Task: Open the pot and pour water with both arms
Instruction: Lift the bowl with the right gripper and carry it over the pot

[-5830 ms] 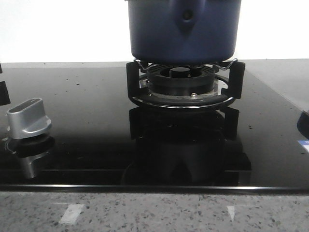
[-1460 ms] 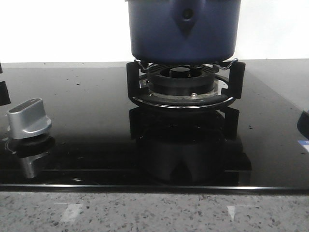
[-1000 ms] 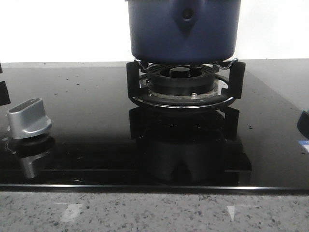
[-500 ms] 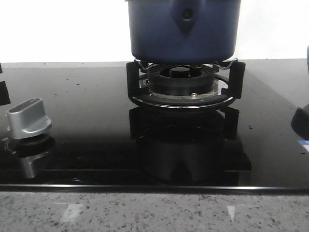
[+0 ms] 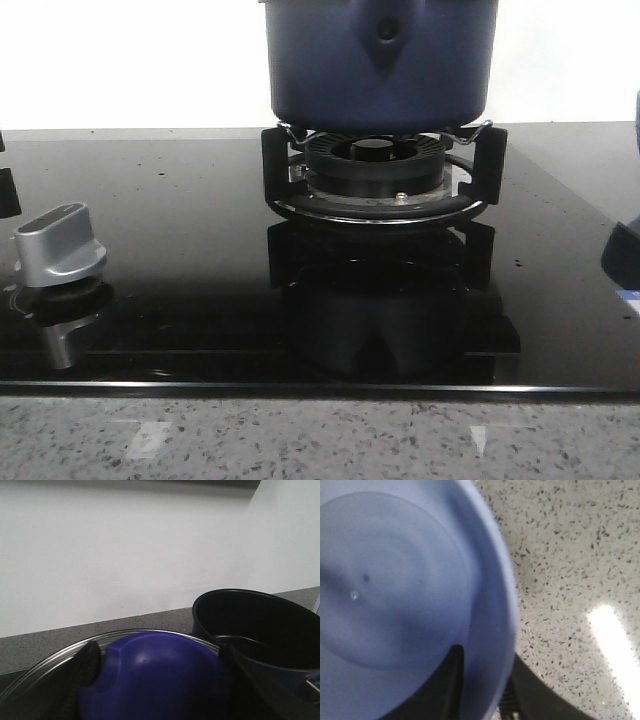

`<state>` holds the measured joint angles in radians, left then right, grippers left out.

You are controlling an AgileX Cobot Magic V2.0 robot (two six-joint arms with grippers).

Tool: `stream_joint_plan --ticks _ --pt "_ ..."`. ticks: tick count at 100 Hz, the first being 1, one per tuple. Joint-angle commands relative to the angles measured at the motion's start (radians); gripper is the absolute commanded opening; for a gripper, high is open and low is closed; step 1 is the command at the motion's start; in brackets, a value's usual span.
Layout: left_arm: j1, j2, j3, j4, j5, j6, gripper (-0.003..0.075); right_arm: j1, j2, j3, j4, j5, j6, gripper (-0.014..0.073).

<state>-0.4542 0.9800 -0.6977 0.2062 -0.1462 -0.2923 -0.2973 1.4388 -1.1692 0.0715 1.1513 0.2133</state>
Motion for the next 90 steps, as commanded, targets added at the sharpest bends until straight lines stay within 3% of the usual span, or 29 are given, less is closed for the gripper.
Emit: stream_joint_plan --ticks 1,6,56,90 --pt "0.002 -0.021 -0.036 -0.014 -0.12 0.001 0.0323 -0.006 -0.028 -0.017 0.004 -0.033 -0.001 0.0006" --pt "0.002 -0.021 -0.036 -0.014 -0.12 0.001 0.0323 -0.006 -0.033 -0.017 0.004 -0.033 -0.001 -0.0074" --pt "0.002 -0.021 -0.036 -0.014 -0.129 0.001 0.0323 -0.006 -0.036 -0.216 0.111 0.082 -0.031 -0.0067" --pt "0.002 -0.021 -0.036 -0.012 -0.131 0.001 0.0323 -0.006 -0.034 -0.45 0.217 0.128 -0.046 -0.0067"
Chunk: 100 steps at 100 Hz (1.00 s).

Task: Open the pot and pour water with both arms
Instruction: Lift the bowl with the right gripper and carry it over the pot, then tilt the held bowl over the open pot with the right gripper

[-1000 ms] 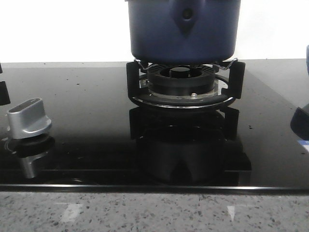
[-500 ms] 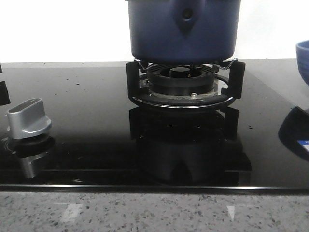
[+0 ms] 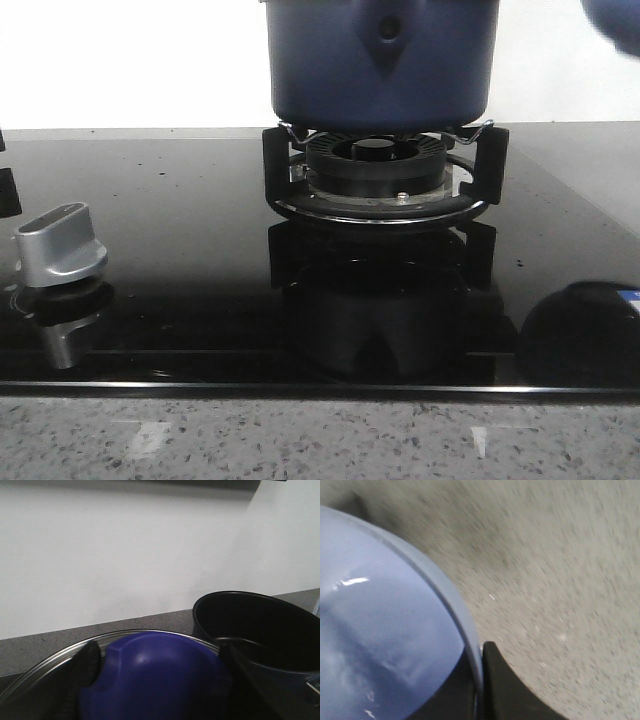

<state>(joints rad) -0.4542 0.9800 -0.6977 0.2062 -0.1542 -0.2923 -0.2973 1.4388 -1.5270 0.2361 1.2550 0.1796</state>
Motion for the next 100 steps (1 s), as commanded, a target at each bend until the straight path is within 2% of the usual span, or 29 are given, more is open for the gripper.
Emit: stream_joint_plan --ticks 1,20,41,68,100 --pt "0.002 -0.021 -0.036 -0.012 -0.123 0.001 0.0323 -0.006 -0.034 -0.098 0.055 0.028 -0.012 -0.0067" --pt "0.002 -0.021 -0.036 -0.012 -0.124 0.001 0.0323 0.011 -0.022 -0.229 0.099 0.053 -0.016 -0.0063" --pt "0.002 -0.021 -0.036 -0.012 -0.124 0.001 0.0322 0.078 -0.016 -0.255 0.099 0.053 -0.016 -0.0063" --pt "0.002 -0.021 -0.036 -0.012 -0.124 0.001 0.0322 0.22 0.048 -0.278 0.127 0.053 0.0 -0.0063" --pt "0.002 -0.021 -0.036 -0.012 -0.124 0.001 0.0321 0.379 0.172 -0.492 0.124 0.053 0.034 -0.0063"
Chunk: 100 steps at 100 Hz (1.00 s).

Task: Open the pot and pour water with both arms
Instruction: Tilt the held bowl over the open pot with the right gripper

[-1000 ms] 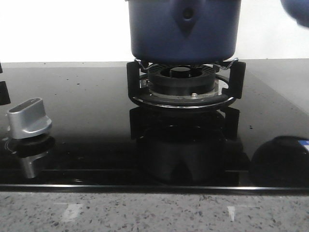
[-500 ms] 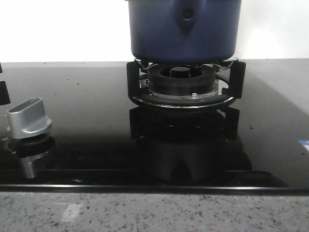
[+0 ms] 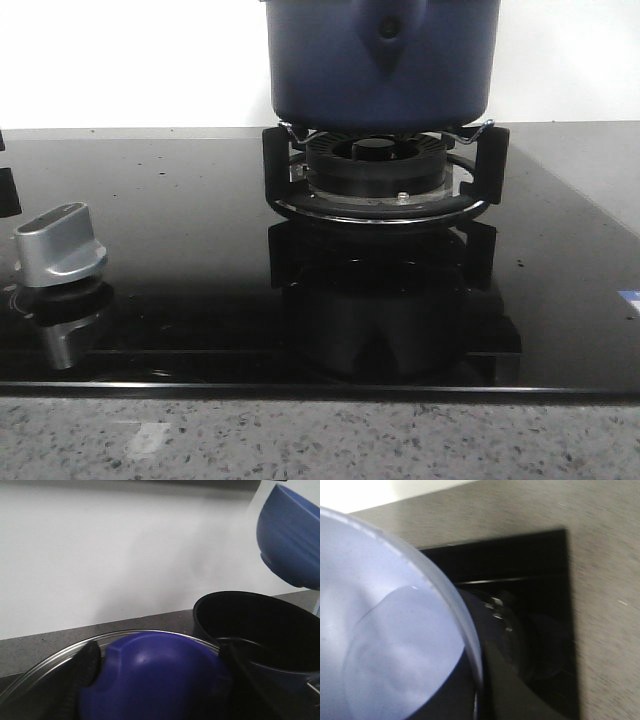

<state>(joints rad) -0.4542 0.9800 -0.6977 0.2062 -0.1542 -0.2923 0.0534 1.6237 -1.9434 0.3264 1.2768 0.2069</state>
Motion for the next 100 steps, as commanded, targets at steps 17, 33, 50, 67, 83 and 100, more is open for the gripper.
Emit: stream_joint_plan --ticks 17,33,50,67,83,100 --pt "0.002 -0.021 -0.036 -0.012 -0.124 0.001 0.0322 0.068 0.036 -0.106 0.03 0.026 0.007 -0.0063" --pt "0.002 -0.021 -0.036 -0.012 -0.124 0.001 0.0322 0.099 0.048 -0.106 -0.046 -0.018 0.007 -0.0063" --pt "0.002 -0.021 -0.036 -0.012 -0.122 0.001 0.0321 0.149 0.048 -0.106 -0.193 -0.059 0.005 -0.0063" --pt "0.002 -0.021 -0.036 -0.012 -0.122 0.001 0.0322 0.193 0.048 -0.106 -0.29 -0.123 0.005 -0.0063" --pt "0.002 -0.021 -0.036 -0.012 -0.122 0.001 0.0321 0.21 0.048 -0.106 -0.349 -0.154 0.005 -0.0063" --pt "0.002 -0.021 -0.036 -0.012 -0.122 0.001 0.0321 0.219 0.048 -0.106 -0.42 -0.172 0.005 -0.0063"
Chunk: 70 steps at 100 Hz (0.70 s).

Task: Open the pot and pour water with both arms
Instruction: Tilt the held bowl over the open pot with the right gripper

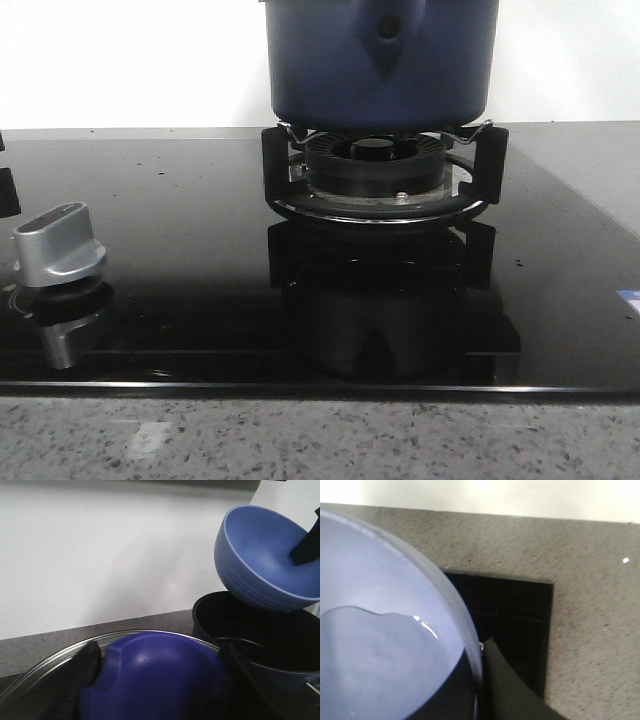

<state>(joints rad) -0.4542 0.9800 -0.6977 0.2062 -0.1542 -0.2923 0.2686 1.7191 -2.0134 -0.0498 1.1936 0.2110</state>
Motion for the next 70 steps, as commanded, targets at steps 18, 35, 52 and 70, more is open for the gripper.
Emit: stream_joint_plan --ticks 18,35,52,70 --pt "0.002 -0.021 -0.036 -0.012 -0.122 0.001 0.0321 0.023 -0.048 -0.033 -0.1 -0.119 0.001 -0.0063" --pt "0.002 -0.021 -0.036 -0.012 -0.122 0.001 0.0321 0.089 -0.048 -0.033 -0.257 -0.14 0.003 -0.0063" --pt "0.002 -0.021 -0.036 -0.012 -0.122 0.001 0.0321 0.113 -0.048 -0.033 -0.342 -0.156 0.023 -0.0062" --pt "0.002 -0.021 -0.036 -0.012 -0.122 0.001 0.0321 0.113 -0.048 -0.028 -0.387 -0.159 0.023 -0.0062"
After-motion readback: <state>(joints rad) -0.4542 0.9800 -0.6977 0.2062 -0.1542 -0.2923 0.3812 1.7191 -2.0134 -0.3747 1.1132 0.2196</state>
